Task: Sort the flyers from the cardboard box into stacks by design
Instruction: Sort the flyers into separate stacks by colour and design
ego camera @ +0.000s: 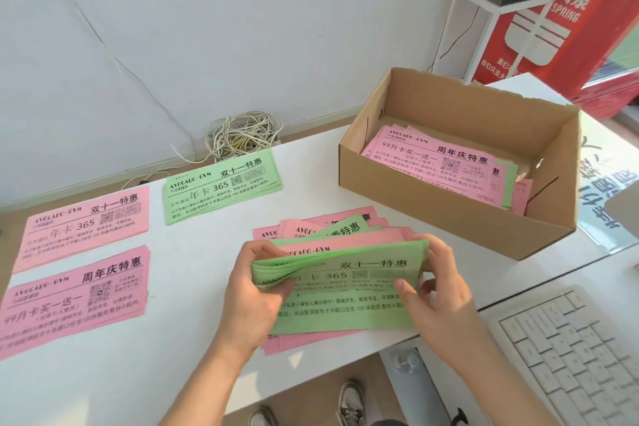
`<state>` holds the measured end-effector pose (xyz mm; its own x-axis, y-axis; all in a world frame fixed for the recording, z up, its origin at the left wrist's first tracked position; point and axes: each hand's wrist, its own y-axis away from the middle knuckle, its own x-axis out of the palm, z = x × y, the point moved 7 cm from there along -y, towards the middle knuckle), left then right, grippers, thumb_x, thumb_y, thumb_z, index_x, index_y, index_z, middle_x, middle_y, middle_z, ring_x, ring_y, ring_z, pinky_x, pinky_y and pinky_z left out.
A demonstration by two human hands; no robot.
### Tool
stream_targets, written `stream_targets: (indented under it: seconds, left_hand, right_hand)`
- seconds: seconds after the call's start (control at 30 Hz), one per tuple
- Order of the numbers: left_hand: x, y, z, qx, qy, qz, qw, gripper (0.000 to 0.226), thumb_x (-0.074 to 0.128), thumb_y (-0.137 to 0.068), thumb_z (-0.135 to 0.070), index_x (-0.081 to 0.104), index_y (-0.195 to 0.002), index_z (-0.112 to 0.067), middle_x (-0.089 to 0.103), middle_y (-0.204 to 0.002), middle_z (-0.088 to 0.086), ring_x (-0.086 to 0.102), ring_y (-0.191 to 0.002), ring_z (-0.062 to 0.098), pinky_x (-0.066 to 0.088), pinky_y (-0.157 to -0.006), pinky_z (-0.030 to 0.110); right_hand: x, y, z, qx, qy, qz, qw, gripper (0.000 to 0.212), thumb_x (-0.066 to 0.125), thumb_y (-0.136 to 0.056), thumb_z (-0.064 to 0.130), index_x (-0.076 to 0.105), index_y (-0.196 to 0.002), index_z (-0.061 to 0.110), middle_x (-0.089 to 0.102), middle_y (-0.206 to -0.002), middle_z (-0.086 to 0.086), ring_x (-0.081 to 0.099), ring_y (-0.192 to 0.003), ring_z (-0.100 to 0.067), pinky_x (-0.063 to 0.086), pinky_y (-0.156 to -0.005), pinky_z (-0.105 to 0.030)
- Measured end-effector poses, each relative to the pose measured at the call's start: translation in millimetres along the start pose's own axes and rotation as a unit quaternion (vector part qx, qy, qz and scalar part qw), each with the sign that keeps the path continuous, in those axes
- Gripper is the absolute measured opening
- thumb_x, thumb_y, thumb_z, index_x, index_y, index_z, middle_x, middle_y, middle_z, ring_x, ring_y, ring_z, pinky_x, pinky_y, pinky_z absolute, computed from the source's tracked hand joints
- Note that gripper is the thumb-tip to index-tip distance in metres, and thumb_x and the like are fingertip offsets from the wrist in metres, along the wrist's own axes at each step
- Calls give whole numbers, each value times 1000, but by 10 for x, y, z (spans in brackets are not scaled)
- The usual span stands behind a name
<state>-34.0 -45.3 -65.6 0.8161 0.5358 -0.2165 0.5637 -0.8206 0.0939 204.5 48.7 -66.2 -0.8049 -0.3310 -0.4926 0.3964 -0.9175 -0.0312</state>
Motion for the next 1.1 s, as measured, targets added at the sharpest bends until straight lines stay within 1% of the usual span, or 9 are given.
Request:
stream_targets:
  seconds: [0.1, 0.2, 0.33, 0.43, 0.5, 0.6, 0.8, 0.93, 1.1]
  left_hand:
    - [-6, 9, 23, -20, 53, -27, 998, 52, 68, -72, 13, 50, -91, -32, 68, -94, 18, 69, -82, 34, 56, -70, 54]
    - [8, 16, -4, -21, 56, -44, 997, 47, 65, -69, -2, 51, -101, -33, 64, -107, 20, 67, -90, 36, 53, -77, 60]
    - [-50, 26, -69, -10, 13, -60, 998, 61, 62, -81, 9, 50, -111, -42, 60, -118, 9, 62, -105, 26, 52, -90, 49]
    - [-269, -22, -232, 18, -17, -91, 995, 69, 63, -81, 10, 46, -117, -48, 52, -127, -16, 52, -120, 14, 46, -100, 34]
    - [-494, -120, -282, 18, -10, -116, 993, 71, 62, -82, 11, 44, -119, -46, 54, -126, -15, 54, -117, 7, 48, -95, 27]
    - [-823, -343, -300, -2, 11, -116, 993, 70, 55, -85, 14, 43, -118, -46, 63, -114, -2, 63, -101, 7, 54, -78, 23]
    - [-1435, -1060, -208, -7, -173, -123, 977, 63, 62, -79, 8, 48, -114, -43, 59, -108, -5, 61, -98, 18, 51, -83, 39]
    - [-1565, -1501, -163, 22, -338, -92, 936, 63, 65, -78, 3, 44, -132, -25, 48, -121, -1, 48, -114, 21, 33, -88, 24]
    - [-1536, -1845, -45, 47, -436, -20, 899, 63, 58, -78, 4, 43, -135, -21, 40, -132, 4, 51, -114, 25, 39, -93, 33]
  right_hand:
    - [76, -2, 31, -7, -25, -6, 1000, 59, 54, -92, 4, 32, -122, 50, 63, -103, 20, 59, -80, -9, 47, -66, -17]
    - [129, -35, -26, 4, -2, 3, 1000, 55, 49, -95, 5, 30, -123, 48, 63, -99, 19, 57, -77, -7, 43, -61, -18]
    - [43, -126, 96, 1, 20, -5, 1000, 53, 49, -94, 3, 34, -115, 49, 63, -81, 14, 57, -69, -6, 40, -53, -13]
    - [61, -295, 381, -24, 28, 0, 999, 50, 53, -91, 2, 40, -112, 45, 67, -87, 14, 58, -71, -10, 44, -60, -20]
    - [176, -449, 586, -20, 22, 26, 999, 46, 54, -90, 3, 44, -108, 45, 68, -91, 17, 60, -74, -9, 47, -66, -29]
    - [456, -774, 809, 13, 17, 76, 997, 39, 54, -92, 7, 47, -106, 43, 65, -94, 15, 64, -77, -8, 48, -59, -22]
    - [1114, -1495, 1066, 38, 28, 114, 992, 32, 54, -92, 5, 47, -109, 30, 65, -90, 8, 64, -74, -8, 48, -56, -23]
    - [1485, -1914, 1069, 62, 45, 117, 990, 33, 53, -89, 3, 48, -108, 29, 65, -85, 4, 63, -76, -17, 44, -57, -27]
    - [1778, -2214, 945, 98, 79, 113, 986, 41, 53, -89, 5, 52, -125, 23, 66, -88, 1, 59, -79, -18, 42, -58, -25]
